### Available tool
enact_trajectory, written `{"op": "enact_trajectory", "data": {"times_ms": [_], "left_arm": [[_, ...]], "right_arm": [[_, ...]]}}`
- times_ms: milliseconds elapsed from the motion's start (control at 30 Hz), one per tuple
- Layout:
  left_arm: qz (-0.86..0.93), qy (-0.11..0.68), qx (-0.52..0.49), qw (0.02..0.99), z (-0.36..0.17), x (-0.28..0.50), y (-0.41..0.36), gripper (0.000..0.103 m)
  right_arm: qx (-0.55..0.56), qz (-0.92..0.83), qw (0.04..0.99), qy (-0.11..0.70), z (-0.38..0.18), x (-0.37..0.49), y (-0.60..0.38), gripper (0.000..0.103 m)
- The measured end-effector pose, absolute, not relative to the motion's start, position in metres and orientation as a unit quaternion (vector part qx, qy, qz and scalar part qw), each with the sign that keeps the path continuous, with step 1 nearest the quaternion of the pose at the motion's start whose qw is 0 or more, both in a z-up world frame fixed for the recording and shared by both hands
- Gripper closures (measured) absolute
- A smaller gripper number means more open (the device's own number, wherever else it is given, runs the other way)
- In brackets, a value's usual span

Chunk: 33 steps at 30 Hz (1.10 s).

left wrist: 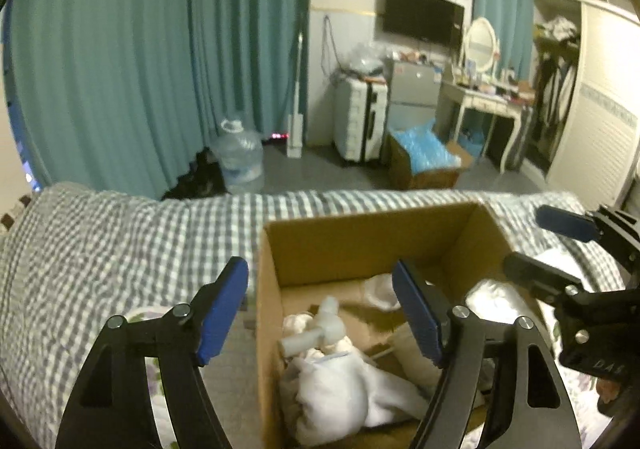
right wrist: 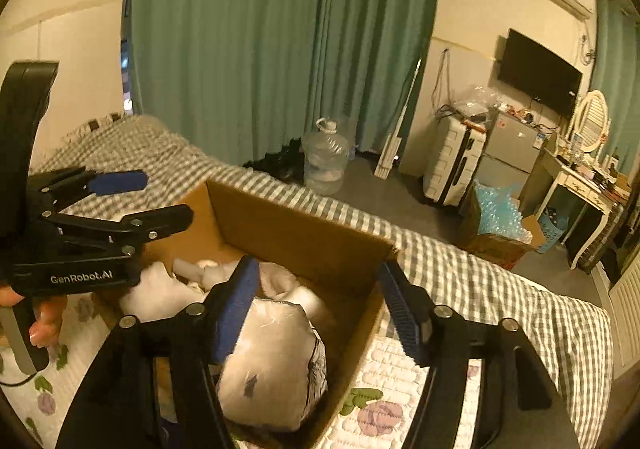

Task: Organize soft objects
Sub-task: 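Open the left tool into the box while the right tool releases the cloth, then move both open tools back toward the remaining items on the quilt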

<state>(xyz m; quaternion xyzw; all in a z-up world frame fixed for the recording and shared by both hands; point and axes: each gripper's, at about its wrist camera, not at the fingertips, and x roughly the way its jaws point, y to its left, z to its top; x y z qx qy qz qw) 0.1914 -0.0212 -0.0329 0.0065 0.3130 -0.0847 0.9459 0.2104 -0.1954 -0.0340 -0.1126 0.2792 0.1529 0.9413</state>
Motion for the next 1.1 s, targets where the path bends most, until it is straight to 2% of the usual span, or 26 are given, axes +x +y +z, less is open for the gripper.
{"op": "enact_trajectory", "data": {"times_ms": [133, 267, 400, 567, 700, 900, 1100], "left_arm": [[-0.075, 0.301, -0.006, 0.951, -0.019, 0.18, -0.009, 0.028], [-0.062, 0.288, -0.014, 0.955, -0.005, 0.164, 0.002, 0.028], [-0.049, 0.273, -0.024, 0.96, 0.007, 0.137, 0.008, 0.027], [-0.012, 0.256, -0.025, 0.966, 0.023, 0.107, 0.023, 0.027], [0.025, 0.223, -0.037, 0.974, 0.04, 0.079, 0.039, 0.016], [0.038, 0.192, -0.049, 0.979, 0.056, 0.045, 0.056, 0.016], [0.04, 0.194, -0.049, 0.979, 0.058, 0.023, 0.065, 0.016]], "right_arm": [[-0.092, 0.145, 0.95, 0.259, -0.012, 0.189, -0.204, 0.032], [-0.076, 0.139, 0.958, 0.238, 0.008, 0.162, -0.209, 0.019], [-0.071, 0.138, 0.962, 0.225, 0.02, 0.133, -0.211, 0.012], [-0.066, 0.135, 0.967, 0.208, 0.035, 0.098, -0.209, 0.009], [-0.063, 0.136, 0.969, 0.197, 0.045, 0.077, -0.205, 0.003], [-0.079, 0.132, 0.973, 0.173, 0.058, 0.043, -0.192, 0.0], [-0.084, 0.132, 0.973, 0.169, 0.064, 0.025, -0.183, 0.0]]}}
